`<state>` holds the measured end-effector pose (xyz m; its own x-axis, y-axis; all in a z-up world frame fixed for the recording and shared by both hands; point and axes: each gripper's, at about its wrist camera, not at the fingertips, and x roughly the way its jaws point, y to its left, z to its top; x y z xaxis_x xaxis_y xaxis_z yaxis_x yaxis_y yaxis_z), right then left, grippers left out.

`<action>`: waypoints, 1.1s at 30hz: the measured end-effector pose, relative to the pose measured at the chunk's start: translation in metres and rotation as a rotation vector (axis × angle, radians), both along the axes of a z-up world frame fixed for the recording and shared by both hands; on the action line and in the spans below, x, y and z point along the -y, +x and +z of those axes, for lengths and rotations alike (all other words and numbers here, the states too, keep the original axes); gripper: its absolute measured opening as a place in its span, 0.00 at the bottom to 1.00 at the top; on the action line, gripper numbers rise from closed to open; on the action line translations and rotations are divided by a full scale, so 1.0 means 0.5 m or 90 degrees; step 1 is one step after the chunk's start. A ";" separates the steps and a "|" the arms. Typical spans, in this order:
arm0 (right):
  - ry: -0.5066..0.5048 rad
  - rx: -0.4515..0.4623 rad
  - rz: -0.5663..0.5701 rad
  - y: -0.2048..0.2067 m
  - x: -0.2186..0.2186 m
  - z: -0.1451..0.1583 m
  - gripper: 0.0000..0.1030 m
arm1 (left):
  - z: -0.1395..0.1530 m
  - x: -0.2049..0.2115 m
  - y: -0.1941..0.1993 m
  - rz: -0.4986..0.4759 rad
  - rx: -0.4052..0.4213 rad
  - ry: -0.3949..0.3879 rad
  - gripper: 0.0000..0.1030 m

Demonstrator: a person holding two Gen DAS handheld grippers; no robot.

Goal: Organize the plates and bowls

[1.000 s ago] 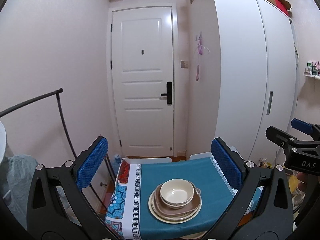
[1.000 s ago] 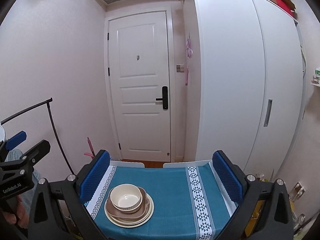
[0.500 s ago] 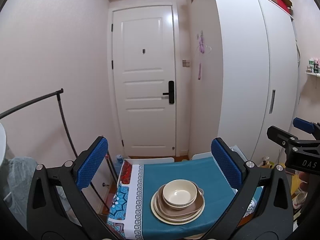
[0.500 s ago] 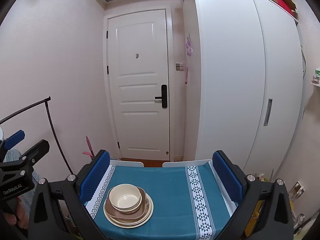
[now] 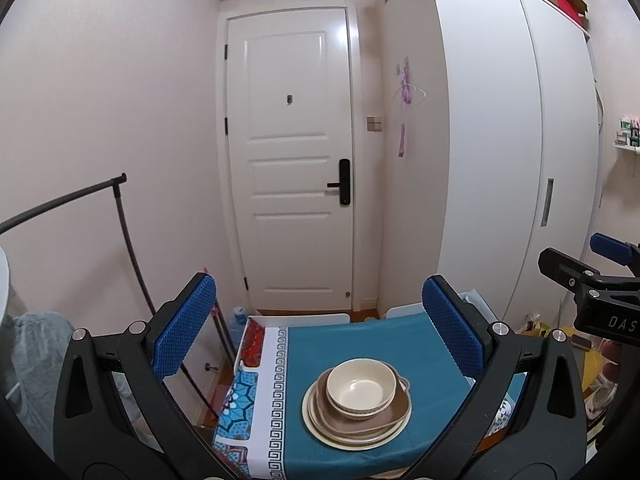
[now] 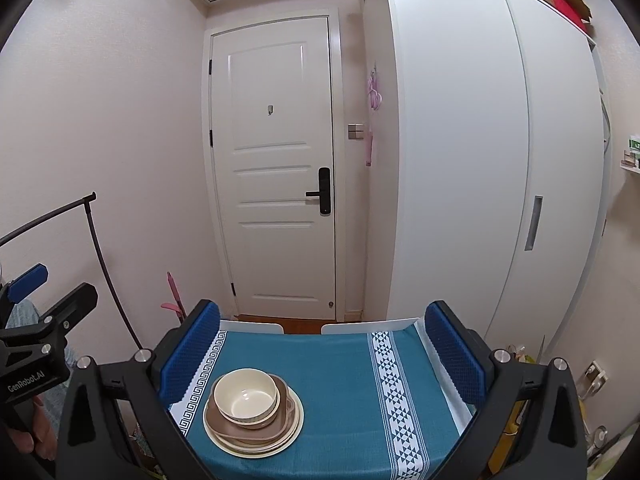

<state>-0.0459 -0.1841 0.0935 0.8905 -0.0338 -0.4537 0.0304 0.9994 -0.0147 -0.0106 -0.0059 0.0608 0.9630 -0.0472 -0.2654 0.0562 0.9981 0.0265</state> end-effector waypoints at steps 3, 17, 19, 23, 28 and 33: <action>-0.004 -0.004 -0.001 0.004 -0.002 -0.002 0.99 | -0.005 -0.003 0.003 0.001 -0.005 -0.002 1.00; -0.004 -0.005 -0.001 0.010 -0.010 -0.004 0.99 | -0.004 -0.007 0.001 0.011 -0.001 0.003 1.00; -0.005 -0.003 0.001 0.010 -0.015 -0.004 0.99 | -0.003 -0.008 -0.002 0.013 0.003 0.005 1.00; -0.006 -0.002 0.004 0.012 -0.022 -0.006 0.99 | -0.002 -0.013 -0.005 0.016 0.008 0.007 1.00; -0.006 -0.001 0.005 0.014 -0.026 -0.008 0.99 | -0.002 -0.020 -0.003 0.016 0.006 0.006 1.00; -0.003 -0.003 0.006 0.023 -0.031 -0.010 0.99 | -0.004 -0.023 0.000 0.015 0.012 0.011 1.00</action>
<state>-0.0345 -0.1687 0.0883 0.8886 -0.0274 -0.4579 0.0206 0.9996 -0.0200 -0.0108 0.0056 0.0591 0.9684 -0.0194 -0.2485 0.0316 0.9985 0.0453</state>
